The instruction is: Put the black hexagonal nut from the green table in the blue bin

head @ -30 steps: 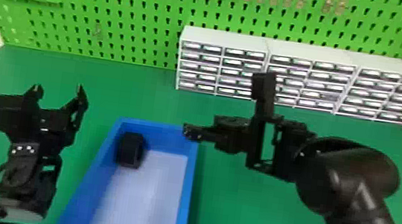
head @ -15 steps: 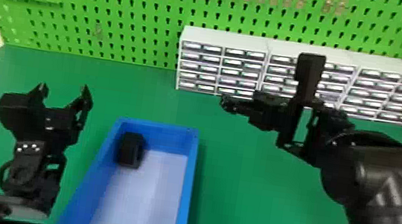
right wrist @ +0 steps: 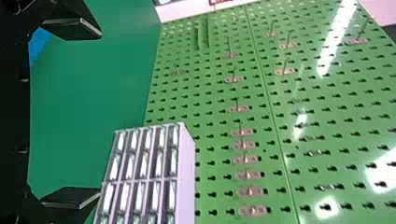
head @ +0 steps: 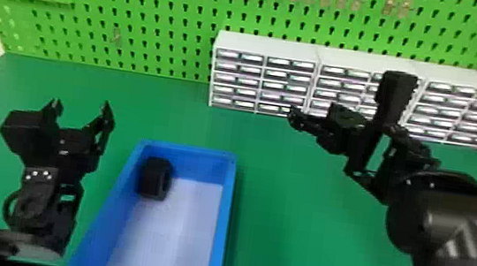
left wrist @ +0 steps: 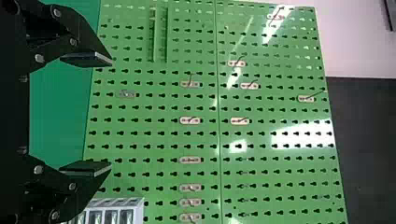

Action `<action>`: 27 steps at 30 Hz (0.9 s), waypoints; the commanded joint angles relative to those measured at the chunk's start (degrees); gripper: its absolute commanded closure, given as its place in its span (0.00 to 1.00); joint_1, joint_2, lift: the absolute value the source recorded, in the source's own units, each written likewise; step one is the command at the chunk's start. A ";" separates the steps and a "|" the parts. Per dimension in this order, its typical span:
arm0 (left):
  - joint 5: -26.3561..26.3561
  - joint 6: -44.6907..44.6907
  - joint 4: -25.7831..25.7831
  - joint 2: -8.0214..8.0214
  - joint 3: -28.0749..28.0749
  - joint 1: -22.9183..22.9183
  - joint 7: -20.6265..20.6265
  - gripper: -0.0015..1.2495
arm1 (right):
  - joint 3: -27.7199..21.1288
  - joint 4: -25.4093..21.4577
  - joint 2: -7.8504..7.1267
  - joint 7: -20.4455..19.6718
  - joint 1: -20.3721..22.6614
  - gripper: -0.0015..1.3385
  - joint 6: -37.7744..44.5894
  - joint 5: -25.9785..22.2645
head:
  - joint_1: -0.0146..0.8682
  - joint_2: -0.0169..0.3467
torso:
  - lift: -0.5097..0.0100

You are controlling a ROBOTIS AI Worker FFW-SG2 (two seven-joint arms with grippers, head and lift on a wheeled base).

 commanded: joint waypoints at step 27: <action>0.52 0.26 0.06 0.00 -1.34 1.40 0.00 0.37 | -7.98 -1.09 4.61 -12.33 12.47 0.09 -17.53 7.34 | 0.76 0.20 | 0.80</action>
